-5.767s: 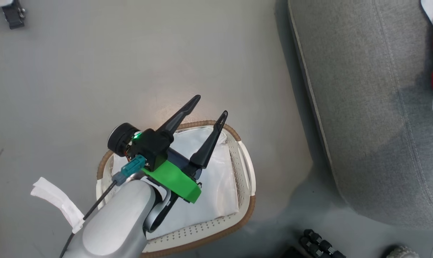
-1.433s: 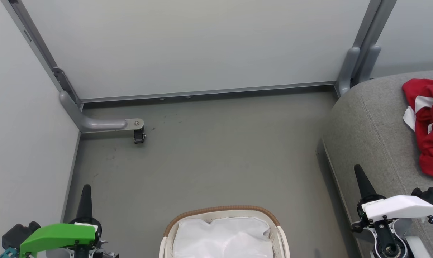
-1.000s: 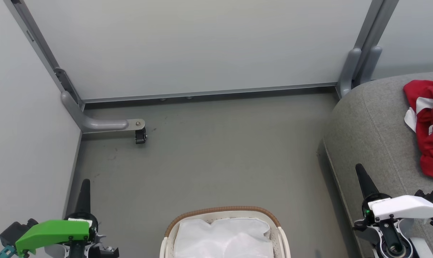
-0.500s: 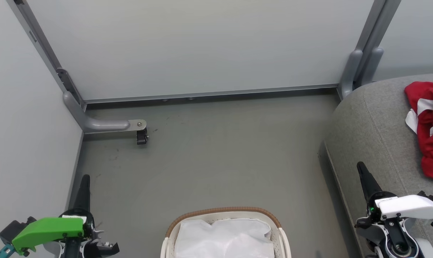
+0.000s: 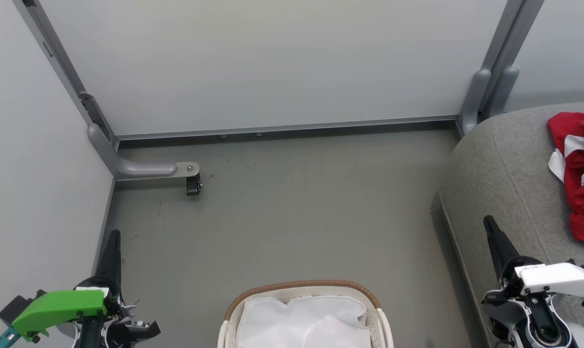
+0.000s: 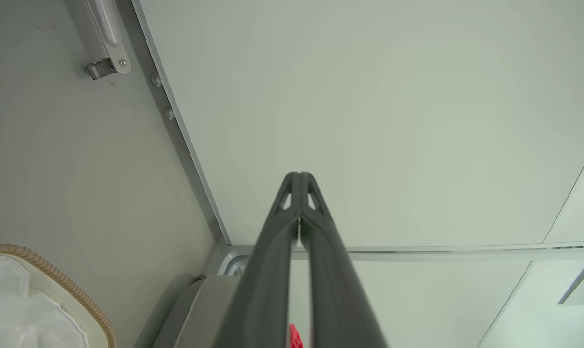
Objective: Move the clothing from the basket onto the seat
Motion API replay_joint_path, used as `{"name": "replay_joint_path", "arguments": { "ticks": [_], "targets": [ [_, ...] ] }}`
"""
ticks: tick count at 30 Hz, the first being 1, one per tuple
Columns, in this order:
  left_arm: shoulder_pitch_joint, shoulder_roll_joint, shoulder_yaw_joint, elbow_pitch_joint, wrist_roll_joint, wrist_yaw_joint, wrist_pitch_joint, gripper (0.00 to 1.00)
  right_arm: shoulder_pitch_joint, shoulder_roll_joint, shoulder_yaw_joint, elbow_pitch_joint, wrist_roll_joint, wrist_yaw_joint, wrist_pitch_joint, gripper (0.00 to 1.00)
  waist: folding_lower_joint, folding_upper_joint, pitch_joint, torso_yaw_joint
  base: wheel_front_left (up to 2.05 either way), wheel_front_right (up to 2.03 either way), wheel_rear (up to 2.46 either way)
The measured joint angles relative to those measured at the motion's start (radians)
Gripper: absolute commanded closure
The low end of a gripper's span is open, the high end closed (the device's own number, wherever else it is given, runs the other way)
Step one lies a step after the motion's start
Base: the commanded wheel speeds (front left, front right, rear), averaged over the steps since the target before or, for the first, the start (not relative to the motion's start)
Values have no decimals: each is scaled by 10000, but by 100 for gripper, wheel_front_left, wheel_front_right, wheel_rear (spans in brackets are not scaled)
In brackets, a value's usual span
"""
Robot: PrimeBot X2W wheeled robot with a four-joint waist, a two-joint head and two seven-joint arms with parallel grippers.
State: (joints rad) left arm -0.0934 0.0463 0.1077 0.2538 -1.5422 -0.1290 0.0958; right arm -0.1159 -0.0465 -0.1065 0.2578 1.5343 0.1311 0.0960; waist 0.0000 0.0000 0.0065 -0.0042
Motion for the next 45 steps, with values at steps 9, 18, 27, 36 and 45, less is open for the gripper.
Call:
{"name": "replay_joint_path", "arguments": {
  "ticks": [9,18,27,36,45],
  "targets": [
    [-56,2,46,-69,-522,0,169,100,18,-6,-56,-98,614,0,148,100,0,0,-28,33,0,0,0],
    [-95,4,59,-92,-692,0,182,100,22,-6,-73,-121,767,0,184,100,0,0,-34,42,0,0,0],
    [-96,4,59,-92,-692,0,182,100,23,-6,-73,-123,767,0,184,100,0,0,-34,42,0,0,0],
    [-96,4,59,-92,-692,0,182,100,23,-6,-73,-123,767,0,184,100,0,0,-34,42,0,0,0],
    [-96,4,59,-92,-692,0,182,100,23,-6,-73,-123,767,0,184,100,0,0,-34,42,0,0,0]
  ]
}}
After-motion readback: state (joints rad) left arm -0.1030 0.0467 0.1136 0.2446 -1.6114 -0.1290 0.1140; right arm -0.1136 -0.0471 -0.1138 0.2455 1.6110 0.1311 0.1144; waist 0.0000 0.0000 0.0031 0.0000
